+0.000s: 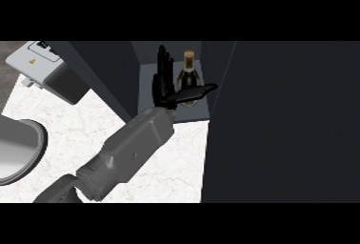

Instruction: Pick up the wine, place it into the cabinet and close the cabinet

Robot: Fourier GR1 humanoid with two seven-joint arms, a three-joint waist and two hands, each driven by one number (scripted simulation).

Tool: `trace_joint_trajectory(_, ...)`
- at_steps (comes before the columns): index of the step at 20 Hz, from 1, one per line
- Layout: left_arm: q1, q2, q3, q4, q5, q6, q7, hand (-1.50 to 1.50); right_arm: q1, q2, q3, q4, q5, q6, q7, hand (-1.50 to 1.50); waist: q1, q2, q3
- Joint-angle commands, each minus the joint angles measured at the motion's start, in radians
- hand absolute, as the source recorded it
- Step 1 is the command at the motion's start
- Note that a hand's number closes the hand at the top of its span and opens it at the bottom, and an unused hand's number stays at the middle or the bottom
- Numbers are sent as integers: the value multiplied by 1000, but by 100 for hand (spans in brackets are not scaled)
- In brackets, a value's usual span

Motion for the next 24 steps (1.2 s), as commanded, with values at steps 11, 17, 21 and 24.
trace_joint_trajectory(11, 88, 0, -124, -138, 60, -23, -81, -150, 40, 13, 25, -25, 25, -11, -5, -150, 34, -10, 1)
trace_joint_trajectory(17, 141, 0, -151, -201, 14, -12, -99, -150, 35, 30, 82, -72, 79, -63, 73, -150, 71, -20, 0)
trace_joint_trajectory(21, 163, 0, -126, -257, -26, 31, -116, -150, 58, -4, 1, -83, 23, -38, 57, -150, 84, -23, 1)
trace_joint_trajectory(24, 194, 0, -97, -315, -87, 69, -77, -150, 44, -18, -29, -84, -3, -42, 86, -150, 99, -26, 1)
